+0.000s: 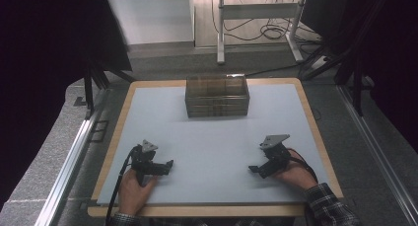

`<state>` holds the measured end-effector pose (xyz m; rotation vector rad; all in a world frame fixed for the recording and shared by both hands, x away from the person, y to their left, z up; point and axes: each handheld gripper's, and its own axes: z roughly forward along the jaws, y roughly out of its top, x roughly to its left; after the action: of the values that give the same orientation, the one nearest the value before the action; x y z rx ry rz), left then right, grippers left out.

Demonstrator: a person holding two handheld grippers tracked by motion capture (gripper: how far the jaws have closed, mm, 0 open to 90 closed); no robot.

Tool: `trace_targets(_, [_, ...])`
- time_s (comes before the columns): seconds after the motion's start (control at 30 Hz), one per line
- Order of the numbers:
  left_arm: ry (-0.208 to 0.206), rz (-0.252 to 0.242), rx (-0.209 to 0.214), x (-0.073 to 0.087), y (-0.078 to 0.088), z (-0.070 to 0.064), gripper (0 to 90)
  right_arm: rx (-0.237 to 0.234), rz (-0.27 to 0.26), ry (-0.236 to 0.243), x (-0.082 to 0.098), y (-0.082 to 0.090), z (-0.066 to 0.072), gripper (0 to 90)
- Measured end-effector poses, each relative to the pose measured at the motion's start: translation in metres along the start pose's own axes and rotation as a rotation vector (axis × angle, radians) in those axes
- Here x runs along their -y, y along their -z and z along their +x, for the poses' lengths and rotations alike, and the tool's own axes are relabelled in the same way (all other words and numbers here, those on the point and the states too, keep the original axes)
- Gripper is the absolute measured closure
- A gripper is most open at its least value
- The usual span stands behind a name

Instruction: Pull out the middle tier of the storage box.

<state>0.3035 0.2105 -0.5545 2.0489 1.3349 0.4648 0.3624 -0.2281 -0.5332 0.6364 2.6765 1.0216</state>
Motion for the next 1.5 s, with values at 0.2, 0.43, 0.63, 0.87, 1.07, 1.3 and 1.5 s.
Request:
trace_targets(0.2, [0.0,0.0,0.0,0.0,0.0,0.0,0.0,0.0,0.023,-0.003,-0.003,0.002,0.0,4.1])
trace_targets(0.43, [0.001,0.0,0.0,0.0,0.0,0.0,0.0,0.001,0.032,-0.02,-0.006,0.005,0.0,6.0])
trace_targets(0.63, [0.001,0.0,0.001,0.0,0.0,0.0,0.0,0.013,0.024,-0.01,-0.01,0.009,-0.001,7.2])
trace_targets(0.87, [0.001,0.0,0.001,0.0,0.0,0.0,0.0,0.015,0.043,0.009,-0.015,0.01,0.001,10.5])
trace_targets(1.07, [0.001,-0.001,0.001,0.0,0.0,0.0,0.0,0.015,0.053,0.012,-0.022,0.01,0.005,13.8])
trace_targets(1.3, [0.001,-0.001,0.001,0.0,0.0,0.0,0.0,0.041,0.068,0.047,-0.029,0.01,0.006,15.3])
trace_targets(1.5, [0.001,-0.001,0.001,0.0,0.0,0.0,0.0,0.083,0.078,0.106,-0.035,0.009,0.01,17.9])
